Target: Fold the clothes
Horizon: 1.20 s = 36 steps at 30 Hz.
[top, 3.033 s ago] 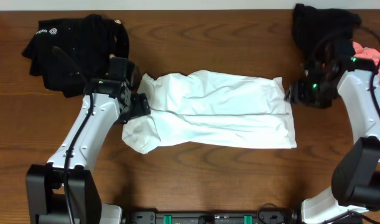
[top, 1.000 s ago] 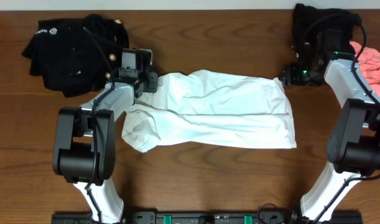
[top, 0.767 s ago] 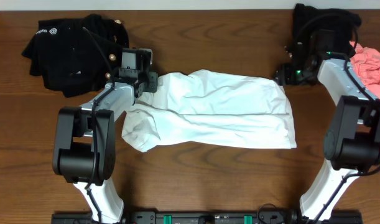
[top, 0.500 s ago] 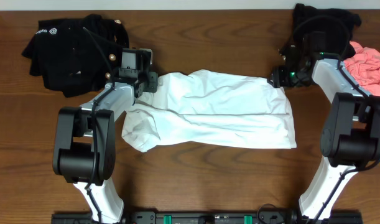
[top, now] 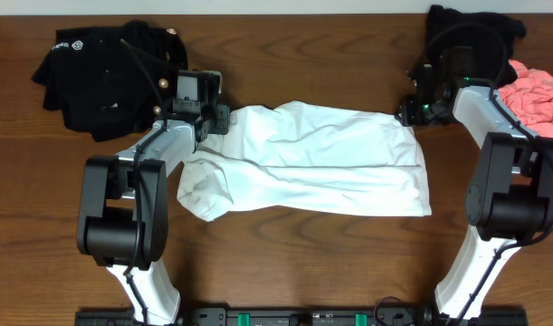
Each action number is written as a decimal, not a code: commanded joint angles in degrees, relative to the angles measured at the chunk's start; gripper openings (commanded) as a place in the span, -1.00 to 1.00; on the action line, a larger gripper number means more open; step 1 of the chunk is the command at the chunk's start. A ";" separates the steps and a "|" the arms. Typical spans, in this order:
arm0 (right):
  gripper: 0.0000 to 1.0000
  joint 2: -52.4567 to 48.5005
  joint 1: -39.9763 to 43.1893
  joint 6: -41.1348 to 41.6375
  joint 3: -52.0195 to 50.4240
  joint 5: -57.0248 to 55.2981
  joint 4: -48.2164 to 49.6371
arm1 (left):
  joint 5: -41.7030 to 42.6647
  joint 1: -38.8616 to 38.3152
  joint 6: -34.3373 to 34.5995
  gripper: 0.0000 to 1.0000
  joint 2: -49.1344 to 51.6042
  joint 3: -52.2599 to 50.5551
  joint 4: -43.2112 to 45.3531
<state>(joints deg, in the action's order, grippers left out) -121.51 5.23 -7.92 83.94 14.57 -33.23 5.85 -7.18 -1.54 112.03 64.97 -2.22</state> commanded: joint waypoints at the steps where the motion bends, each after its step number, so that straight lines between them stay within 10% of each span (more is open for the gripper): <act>1: -0.37 -0.72 -0.59 0.00 0.55 -0.63 0.24 | 0.13 0.24 -0.33 -0.88 0.20 0.52 0.39; 9: -0.98 -1.07 -0.44 0.17 0.79 -0.61 0.24 | -0.57 0.37 -0.31 -0.88 -0.09 0.52 1.25; 36: -0.97 -0.48 7.15 -14.05 25.99 16.00 -47.71 | -13.40 3.65 -1.46 -0.88 -16.09 1.22 -12.28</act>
<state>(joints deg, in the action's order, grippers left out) -122.50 10.85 -15.99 108.81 24.84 -79.26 -1.02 -3.75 -1.85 96.53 64.99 -13.34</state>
